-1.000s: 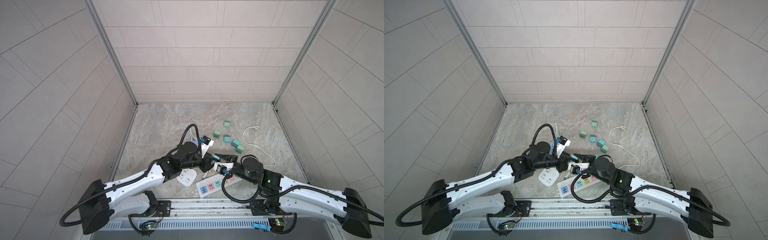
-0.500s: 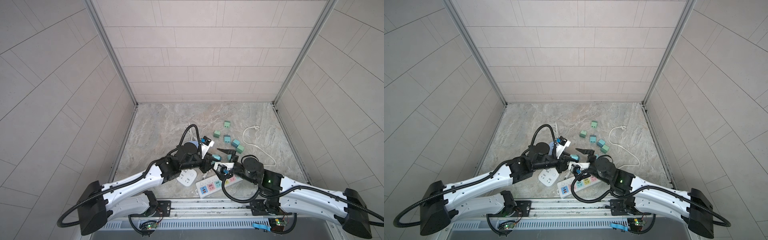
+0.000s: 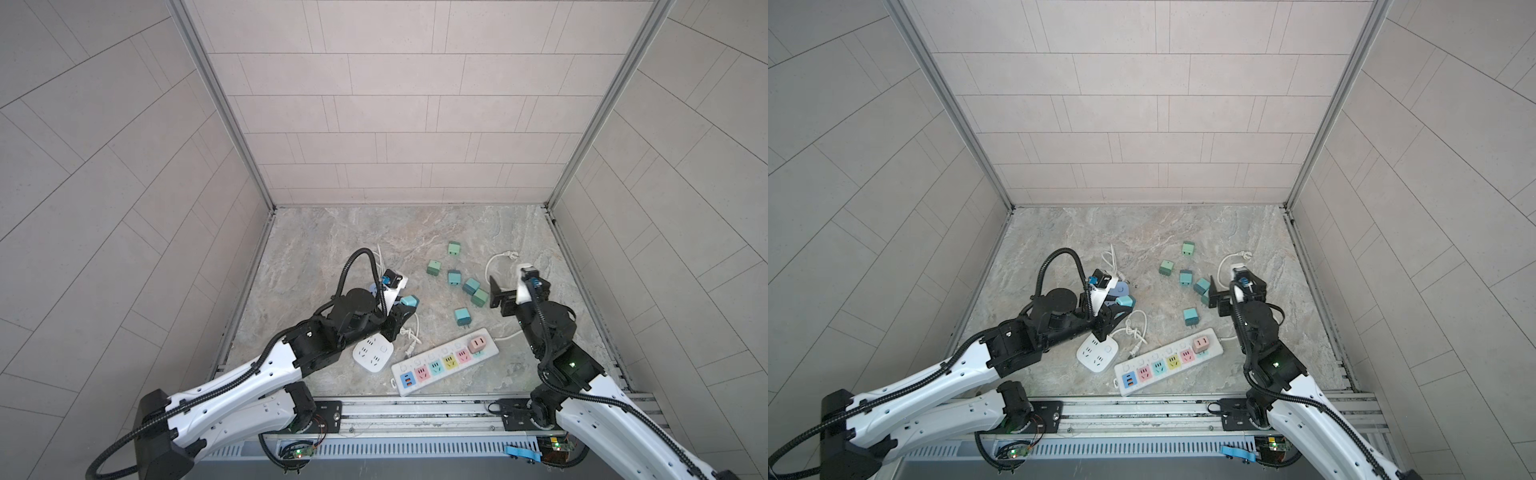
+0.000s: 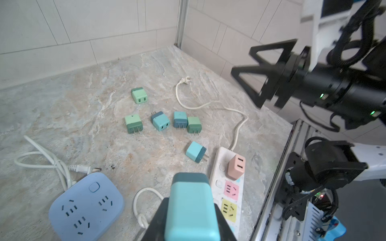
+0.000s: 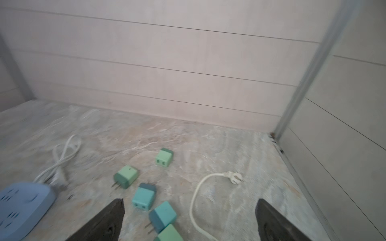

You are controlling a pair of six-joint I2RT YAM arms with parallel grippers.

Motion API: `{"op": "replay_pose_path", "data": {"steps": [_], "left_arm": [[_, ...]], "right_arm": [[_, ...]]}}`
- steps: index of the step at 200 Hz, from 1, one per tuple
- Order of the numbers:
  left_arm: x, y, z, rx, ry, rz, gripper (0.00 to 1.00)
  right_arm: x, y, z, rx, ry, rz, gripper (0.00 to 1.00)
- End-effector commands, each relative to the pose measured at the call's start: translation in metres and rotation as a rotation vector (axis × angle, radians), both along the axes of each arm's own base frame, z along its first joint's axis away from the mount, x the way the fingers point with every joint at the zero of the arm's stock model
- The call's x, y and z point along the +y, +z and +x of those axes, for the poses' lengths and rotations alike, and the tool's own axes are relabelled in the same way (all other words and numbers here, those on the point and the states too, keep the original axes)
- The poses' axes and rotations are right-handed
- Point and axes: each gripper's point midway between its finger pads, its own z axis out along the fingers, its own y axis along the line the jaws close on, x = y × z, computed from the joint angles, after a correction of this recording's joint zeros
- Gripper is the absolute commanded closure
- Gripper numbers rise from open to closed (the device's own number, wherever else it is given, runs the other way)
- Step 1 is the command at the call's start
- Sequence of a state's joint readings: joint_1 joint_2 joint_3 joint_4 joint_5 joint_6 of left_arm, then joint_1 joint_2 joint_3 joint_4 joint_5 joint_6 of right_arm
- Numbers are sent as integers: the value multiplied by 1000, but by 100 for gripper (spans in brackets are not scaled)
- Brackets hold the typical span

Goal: Insert the plug
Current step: 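Open the right gripper to release the teal adapter to the left gripper, then carry the teal adapter over the strip socket while the right arm withdraws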

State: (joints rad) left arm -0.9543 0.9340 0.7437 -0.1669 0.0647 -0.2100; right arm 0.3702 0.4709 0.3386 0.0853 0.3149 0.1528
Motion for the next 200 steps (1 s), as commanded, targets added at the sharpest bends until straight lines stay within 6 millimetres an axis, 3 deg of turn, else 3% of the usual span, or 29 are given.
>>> {"op": "replay_pose_path", "data": {"steps": [1, 44, 69, 98, 122, 200], "left_arm": [[-6, -15, -3, 31, -51, 117, 100], [-28, -44, -3, 48, -67, 337, 100], [-57, -54, -25, 18, -174, 433, 100], [-87, -68, -51, 16, -311, 493, 100], [-96, -80, -51, 31, -316, 566, 100], [-118, -112, -53, 116, -378, 707, 100]], "right_arm": [[-35, -31, -8, 44, -149, 241, 0], [-52, -62, -2, 116, -242, 244, 0], [-58, -78, 6, 140, -278, 241, 0], [-85, -89, 0, 189, -462, 294, 0], [-99, -94, -10, 208, -576, 311, 0], [-98, -99, -10, 226, -574, 324, 0]]}}
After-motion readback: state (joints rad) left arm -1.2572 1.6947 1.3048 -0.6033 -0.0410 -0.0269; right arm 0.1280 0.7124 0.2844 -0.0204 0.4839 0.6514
